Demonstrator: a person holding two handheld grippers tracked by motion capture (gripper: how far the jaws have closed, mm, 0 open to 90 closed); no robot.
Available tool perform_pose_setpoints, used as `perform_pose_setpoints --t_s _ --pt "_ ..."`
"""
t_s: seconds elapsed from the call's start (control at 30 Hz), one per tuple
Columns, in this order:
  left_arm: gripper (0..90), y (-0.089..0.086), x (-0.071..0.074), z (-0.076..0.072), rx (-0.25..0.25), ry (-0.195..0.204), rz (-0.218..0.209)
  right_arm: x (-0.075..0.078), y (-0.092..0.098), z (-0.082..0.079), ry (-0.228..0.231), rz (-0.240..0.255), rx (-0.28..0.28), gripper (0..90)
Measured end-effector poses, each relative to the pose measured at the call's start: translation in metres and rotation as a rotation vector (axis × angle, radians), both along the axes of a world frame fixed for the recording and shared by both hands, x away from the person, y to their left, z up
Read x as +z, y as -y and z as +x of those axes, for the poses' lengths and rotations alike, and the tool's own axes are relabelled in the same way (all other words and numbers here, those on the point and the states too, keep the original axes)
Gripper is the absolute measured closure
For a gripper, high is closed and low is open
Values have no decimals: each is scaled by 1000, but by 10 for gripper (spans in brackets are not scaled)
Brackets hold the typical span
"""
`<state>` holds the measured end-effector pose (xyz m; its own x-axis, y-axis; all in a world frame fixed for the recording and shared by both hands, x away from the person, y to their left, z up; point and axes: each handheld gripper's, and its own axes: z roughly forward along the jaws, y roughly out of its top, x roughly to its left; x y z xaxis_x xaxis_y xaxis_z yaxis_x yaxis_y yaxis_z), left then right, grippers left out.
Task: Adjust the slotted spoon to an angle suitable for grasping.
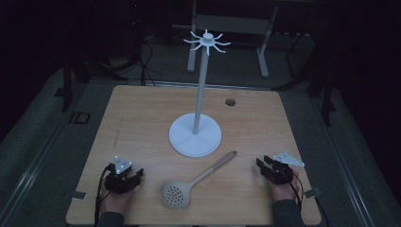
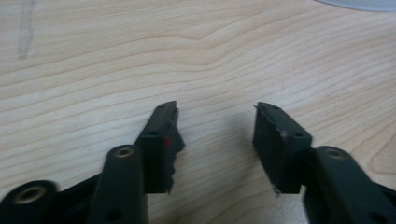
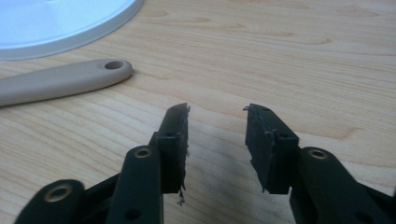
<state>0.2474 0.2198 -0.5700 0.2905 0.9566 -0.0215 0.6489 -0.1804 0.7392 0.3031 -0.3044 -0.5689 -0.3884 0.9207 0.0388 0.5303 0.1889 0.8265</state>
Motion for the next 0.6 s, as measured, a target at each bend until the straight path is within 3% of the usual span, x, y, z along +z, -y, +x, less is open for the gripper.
perform_pose_setpoints --t_s 0.1,0.23,0.6 --pt "539 -3 6 -2 -4 34 -70 0 1 -1 16 10 4 616" --pt "538 0 13 -7 -42 69 -67 0 1 -1 18 11 15 616" --pt "534 6 22 -10 -82 78 -72 0 -2 -2 25 -11 17 596"
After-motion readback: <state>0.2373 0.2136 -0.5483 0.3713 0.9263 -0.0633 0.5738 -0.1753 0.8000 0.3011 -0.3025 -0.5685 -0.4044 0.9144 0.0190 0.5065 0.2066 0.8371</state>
